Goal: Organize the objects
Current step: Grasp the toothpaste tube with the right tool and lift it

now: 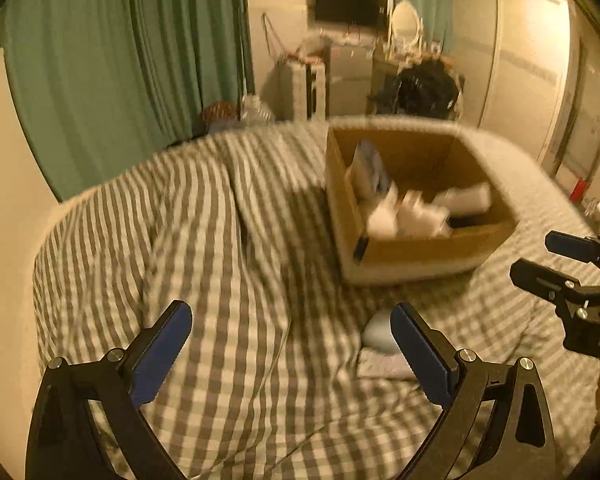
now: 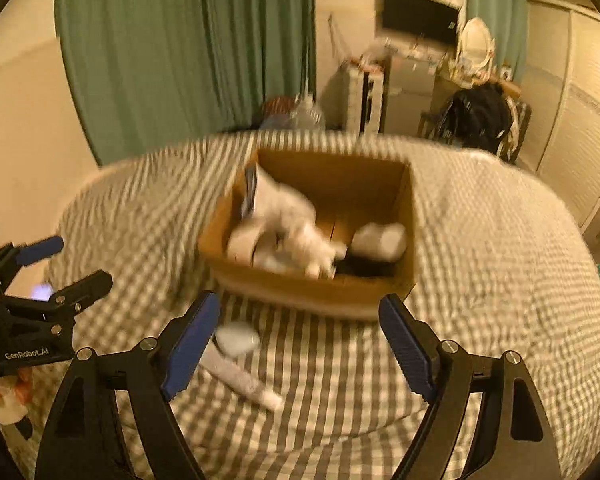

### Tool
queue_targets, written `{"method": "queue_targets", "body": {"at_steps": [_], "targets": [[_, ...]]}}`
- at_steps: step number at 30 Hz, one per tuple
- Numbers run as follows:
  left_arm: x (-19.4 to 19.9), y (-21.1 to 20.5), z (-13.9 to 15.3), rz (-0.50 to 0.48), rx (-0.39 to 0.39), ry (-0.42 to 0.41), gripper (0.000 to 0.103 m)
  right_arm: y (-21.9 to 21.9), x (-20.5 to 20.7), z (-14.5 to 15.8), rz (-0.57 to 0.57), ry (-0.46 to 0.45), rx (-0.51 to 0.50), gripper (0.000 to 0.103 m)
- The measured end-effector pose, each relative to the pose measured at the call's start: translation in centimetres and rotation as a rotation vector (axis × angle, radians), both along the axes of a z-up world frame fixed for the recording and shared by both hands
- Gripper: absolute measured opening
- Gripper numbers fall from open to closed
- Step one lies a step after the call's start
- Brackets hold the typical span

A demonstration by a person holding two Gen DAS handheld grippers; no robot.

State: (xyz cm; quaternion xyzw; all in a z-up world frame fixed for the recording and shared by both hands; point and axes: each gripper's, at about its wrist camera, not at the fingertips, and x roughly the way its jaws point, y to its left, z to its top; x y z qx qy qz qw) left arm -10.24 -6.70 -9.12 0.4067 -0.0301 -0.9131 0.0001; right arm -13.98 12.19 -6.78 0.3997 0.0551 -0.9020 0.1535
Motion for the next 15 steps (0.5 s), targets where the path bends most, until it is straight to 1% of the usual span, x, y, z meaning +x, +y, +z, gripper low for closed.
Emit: {"method": "queue_targets", "body": {"at_steps": [3, 6, 7, 9, 10, 13, 15], "targets": [[-0.4, 0.3, -3.1, 0.004, -0.021, -0.039, 0.102, -0.7, -1.1, -3.8, 0.036, -0.077, 0.028, 0.082], [-0.6, 0.4, -5.9, 0.0, -0.07, -0.077, 0.102, -2.0, -1.4, -7.5, 0.11, -0.145, 0.081, 0.082], [-0.7, 0.5, -6.8, -0.005, -0.089, -0.096, 0.102, -2.5, -1.7, -9.2, 0.137, -0.19, 0.091, 0.081], [-0.9, 0.5, -7.8, -0.003, -0.094, -0.11, 0.102, -3.1, -2.1, -11.0, 0.17, -0.26, 0.095, 0.065], [-0.8, 0.6, -8.0, -0.001, -0.102, -0.108, 0.102, -3.5, -2.4, -11.9, 0.193, -0.297, 0.1, 0.062], [-0.6, 1.1, -8.5, -0.009, -0.133, -0.108, 0.102, -4.3, -2.5, -12.9, 0.238, -0.336, 0.109, 0.061], [-0.5, 1.4, -8.7, -0.014, -0.142, -0.113, 0.102, -4.9, -2.6, -14.1, 0.278, -0.391, 0.12, 0.055]]}}
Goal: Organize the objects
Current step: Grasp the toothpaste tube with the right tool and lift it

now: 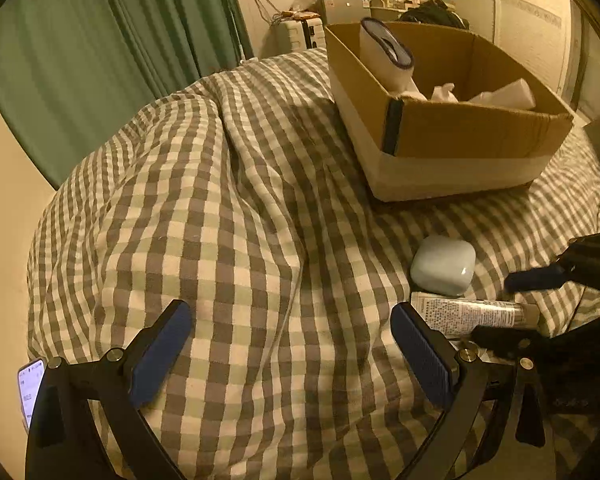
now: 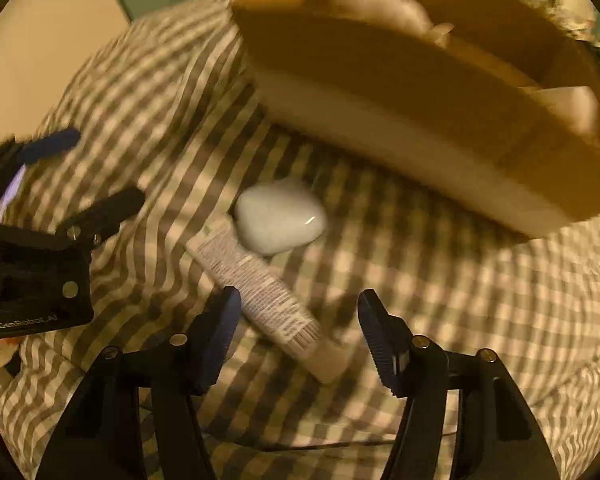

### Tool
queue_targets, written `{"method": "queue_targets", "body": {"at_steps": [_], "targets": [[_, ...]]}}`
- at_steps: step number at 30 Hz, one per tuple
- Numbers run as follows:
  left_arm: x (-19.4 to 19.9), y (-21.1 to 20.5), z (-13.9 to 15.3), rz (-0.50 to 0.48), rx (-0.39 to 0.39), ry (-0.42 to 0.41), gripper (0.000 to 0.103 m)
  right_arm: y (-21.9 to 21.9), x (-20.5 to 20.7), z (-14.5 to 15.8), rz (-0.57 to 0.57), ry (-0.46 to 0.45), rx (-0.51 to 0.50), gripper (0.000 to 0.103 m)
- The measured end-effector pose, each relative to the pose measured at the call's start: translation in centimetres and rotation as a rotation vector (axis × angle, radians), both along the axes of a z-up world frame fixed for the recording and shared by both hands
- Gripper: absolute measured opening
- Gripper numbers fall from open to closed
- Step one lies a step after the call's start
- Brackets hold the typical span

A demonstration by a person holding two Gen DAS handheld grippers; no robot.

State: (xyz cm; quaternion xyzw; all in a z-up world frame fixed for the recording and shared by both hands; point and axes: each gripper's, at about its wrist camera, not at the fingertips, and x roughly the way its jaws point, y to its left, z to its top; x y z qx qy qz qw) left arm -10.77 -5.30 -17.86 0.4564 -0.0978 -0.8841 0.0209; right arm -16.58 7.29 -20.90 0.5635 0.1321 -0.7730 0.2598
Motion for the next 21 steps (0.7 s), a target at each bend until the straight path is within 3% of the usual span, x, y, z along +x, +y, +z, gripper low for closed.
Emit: {"method": "queue_targets", "body": {"at_steps": [4, 9, 15, 21], "targets": [[0.3, 0.5, -0.1, -0.022, 0.003, -0.007, 0.102, -0.4, 0.0, -1.1, 0.036, -0.057, 0.001, 0.042], [-0.3, 0.6, 0.6, -0.043, 0.033, -0.015, 0.102, 0.2, 1.2, 0.2, 0.036, 0.014, -0.002, 0.019], [-1.4, 1.7, 0.7, -0.068, 0.094, -0.046, 0.102, 4.1, 2.1, 4.1, -0.083, 0.125, -0.075, 0.017], [-2.9, 3.9, 1.0, -0.1, 0.15, -0.024, 0.102, 8.7, 1.7, 5.1, -0.22, 0.177, -0.043, 0.017]]}}
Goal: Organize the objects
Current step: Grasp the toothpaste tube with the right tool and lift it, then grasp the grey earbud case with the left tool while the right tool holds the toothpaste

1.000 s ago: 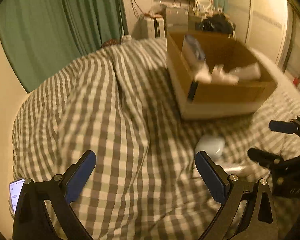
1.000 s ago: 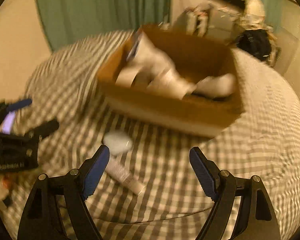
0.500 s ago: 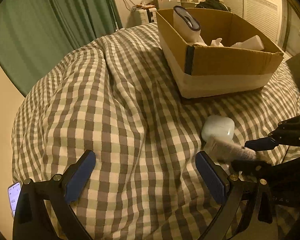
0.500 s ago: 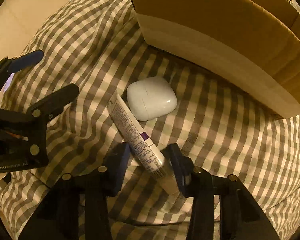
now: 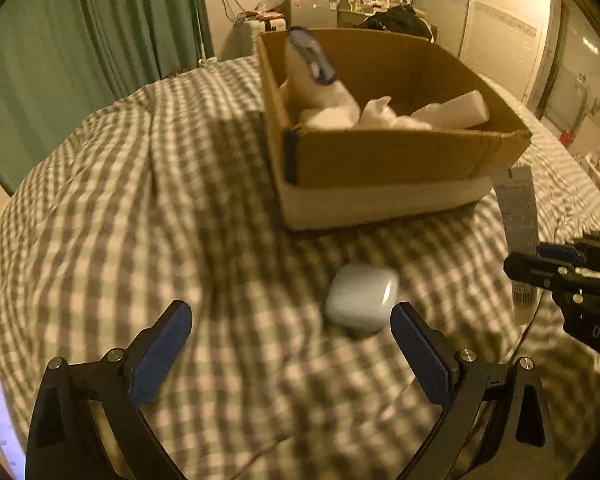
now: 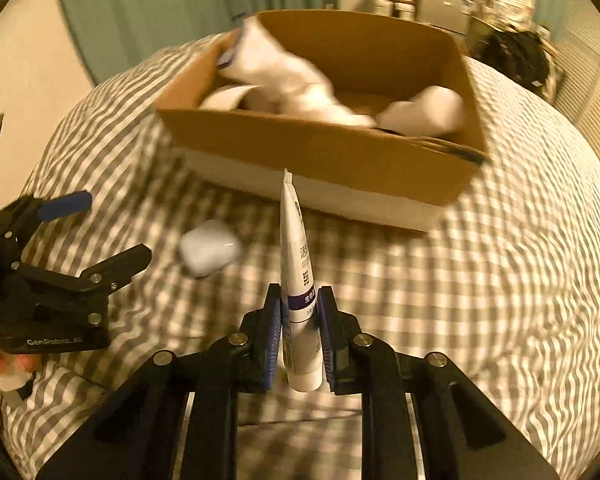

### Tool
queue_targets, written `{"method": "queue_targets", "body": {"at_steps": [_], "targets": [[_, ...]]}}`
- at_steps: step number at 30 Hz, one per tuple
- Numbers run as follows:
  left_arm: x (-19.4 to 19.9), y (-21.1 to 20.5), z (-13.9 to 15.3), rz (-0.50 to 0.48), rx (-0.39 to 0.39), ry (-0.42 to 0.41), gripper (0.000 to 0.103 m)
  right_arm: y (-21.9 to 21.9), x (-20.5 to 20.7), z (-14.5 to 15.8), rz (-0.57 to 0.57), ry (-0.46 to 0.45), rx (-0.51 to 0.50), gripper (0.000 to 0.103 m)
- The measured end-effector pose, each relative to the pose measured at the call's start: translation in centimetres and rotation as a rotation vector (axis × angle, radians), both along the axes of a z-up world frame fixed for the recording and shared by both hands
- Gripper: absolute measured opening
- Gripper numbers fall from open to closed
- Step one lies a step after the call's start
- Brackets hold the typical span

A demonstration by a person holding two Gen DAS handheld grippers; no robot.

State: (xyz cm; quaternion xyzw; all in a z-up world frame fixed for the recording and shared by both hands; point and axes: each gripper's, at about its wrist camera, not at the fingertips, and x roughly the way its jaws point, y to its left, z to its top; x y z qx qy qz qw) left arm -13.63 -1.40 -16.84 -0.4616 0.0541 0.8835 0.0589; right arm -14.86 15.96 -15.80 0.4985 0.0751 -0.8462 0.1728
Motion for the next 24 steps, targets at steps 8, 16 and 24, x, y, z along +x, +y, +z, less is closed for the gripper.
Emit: {"method": "queue_targets", "body": {"at_steps": [8, 16, 24], "targets": [[-2.3, 3.6, -3.3, -0.077, -0.017, -0.035, 0.102, 2.5, 0.3, -1.4, -0.085, -0.014, 0.007, 0.017], [-3.5, 3.8, -5.3, -0.103, 0.035, -0.085, 0.071, -0.3, -0.4, -2.7, -0.056, -0.015, 0.026, 0.017], [-2.1, 4.9, -4.2, -0.129, -0.033, -0.022, 0.047, -1.3, -0.3, -2.5, -0.025, -0.013, 0.013, 0.017]]}}
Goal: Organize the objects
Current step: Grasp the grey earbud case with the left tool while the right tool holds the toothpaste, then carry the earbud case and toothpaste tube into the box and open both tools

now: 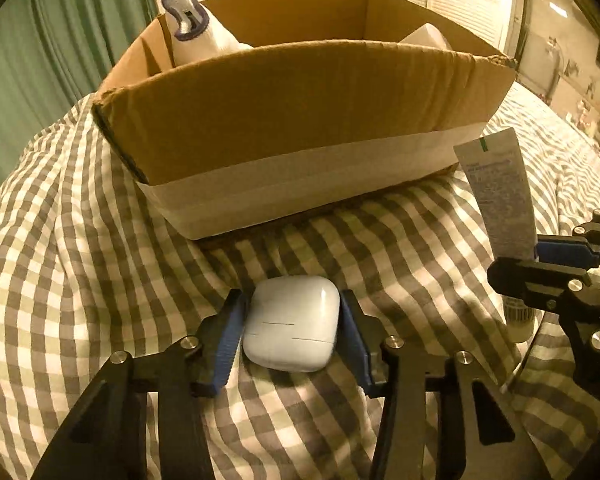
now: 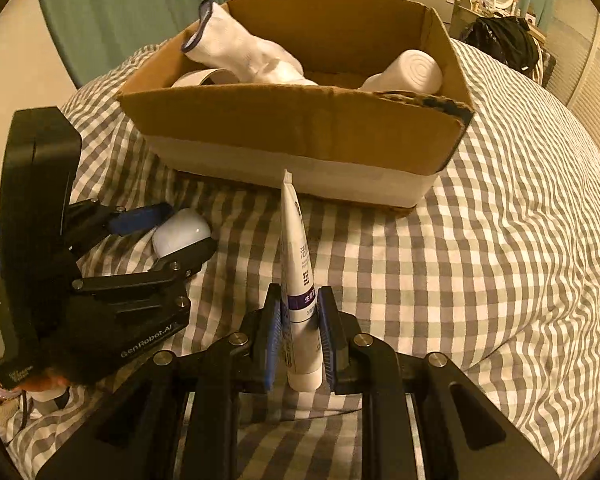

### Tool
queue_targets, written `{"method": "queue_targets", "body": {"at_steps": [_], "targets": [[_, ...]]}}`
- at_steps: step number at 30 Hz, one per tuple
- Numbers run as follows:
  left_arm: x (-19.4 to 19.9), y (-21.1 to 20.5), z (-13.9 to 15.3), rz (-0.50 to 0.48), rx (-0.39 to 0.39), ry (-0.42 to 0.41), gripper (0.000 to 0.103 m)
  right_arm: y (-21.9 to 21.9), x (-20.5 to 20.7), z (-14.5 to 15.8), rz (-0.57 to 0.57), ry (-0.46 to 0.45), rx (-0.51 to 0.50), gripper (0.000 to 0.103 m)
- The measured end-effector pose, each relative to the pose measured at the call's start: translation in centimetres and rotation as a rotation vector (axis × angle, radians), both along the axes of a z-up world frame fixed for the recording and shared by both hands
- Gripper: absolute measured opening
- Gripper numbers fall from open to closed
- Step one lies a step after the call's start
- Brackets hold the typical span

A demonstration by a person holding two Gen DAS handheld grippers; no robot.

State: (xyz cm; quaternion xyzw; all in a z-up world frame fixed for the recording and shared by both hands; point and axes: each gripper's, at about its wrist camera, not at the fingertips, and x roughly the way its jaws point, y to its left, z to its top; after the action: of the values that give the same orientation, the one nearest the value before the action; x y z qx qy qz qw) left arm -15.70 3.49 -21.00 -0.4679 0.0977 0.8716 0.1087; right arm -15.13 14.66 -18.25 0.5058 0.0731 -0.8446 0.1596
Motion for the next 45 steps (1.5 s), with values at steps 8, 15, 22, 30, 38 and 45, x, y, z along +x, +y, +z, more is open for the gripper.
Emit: {"method": "queue_targets", "body": {"at_steps": [8, 15, 22, 30, 38, 45], "targets": [[1.6, -0.4, 1.6, -0.007, 0.0, -0.006, 0.029, -0.7, 0.7, 0.7, 0.007, 0.022, 0.007, 0.017], [3.6, -3.2, 3.6, 0.031, 0.037, -0.025, 0.024, -0.6, 2.1, 2.3, 0.01, 0.061, -0.022, 0.017], [5.2, -5.4, 5.0, 0.078, 0.044, -0.047, 0.024, -0.2, 3.3, 3.4, 0.006, 0.079, -0.027, 0.017], [7.1, -4.2, 7.3, 0.1, 0.074, -0.058, 0.024, -0.1, 5.8, 6.2, 0.009, 0.126, -0.034, 0.017], [8.4, -3.8, 12.7, 0.055, 0.11, 0.016, 0.023, -0.3, 7.7, 9.5, 0.008, 0.188, -0.025, 0.017], [8.3, -3.2, 17.5, 0.023, 0.172, 0.078, 0.023, -0.5, 8.0, 13.3, 0.019, 0.265, -0.012, 0.017]]}}
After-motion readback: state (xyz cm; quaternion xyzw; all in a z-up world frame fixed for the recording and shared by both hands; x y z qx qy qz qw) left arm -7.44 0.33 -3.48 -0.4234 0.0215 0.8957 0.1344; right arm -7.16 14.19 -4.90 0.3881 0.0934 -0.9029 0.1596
